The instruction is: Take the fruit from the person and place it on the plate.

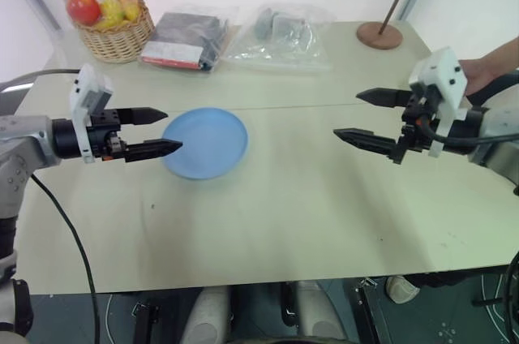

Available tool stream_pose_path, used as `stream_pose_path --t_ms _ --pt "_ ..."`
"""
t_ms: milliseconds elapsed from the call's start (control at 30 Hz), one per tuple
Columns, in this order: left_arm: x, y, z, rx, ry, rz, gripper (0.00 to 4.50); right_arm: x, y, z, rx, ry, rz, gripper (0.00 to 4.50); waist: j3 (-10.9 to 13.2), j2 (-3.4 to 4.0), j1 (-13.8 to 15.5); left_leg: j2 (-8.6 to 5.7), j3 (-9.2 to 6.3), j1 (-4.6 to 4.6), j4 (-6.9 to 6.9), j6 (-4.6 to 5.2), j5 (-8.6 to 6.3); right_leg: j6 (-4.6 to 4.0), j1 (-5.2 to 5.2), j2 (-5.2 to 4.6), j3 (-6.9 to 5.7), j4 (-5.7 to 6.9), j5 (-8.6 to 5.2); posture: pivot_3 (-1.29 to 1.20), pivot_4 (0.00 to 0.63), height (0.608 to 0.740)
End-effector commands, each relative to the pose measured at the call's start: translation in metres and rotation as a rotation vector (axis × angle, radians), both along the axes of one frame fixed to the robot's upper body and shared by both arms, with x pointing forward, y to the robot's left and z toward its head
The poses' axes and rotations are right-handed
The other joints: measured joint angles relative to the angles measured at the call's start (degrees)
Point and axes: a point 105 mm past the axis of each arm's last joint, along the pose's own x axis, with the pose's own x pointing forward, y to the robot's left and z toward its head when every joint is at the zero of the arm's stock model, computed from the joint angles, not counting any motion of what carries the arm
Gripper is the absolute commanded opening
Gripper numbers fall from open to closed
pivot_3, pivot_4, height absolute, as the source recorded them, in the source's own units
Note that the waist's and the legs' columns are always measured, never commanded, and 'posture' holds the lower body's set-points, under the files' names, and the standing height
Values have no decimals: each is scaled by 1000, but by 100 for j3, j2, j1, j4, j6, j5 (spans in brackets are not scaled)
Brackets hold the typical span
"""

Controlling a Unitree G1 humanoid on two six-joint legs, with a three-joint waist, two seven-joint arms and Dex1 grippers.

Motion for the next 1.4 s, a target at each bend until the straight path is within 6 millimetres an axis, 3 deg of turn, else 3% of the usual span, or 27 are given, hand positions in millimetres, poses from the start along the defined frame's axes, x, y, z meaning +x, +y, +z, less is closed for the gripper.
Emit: stream_pose_path --t_ms 33,1033,1267,1400 --pt "-3 -2 14 6 -55 -20 4500 -3 1 12 -1 -56 5 4450 0 0 0 0 0 0 0 0 0 0 0 0 0 0 0 0 150 740" --pt "2 -6 17 3 -76 -18 4500 -3 1 10 8 -50 1 4450 0 0 0 0 0 0 0 0 0 0 0 0 0 0 0 0 150 740" --pt "13 -6 26 -11 -148 19 4500 -1 2 11 9 -57 3 4450 0 0 2 0 1 0 0 0 0 0 0 0 0 0 0 0 150 740" --pt "34 -9 42 -122 -205 118 4500 2 4 15 17 -81 6 4450 -2 -3 19 -1 -2 0 6 0 0 1 4 1 -1 1 1 0 150 740"
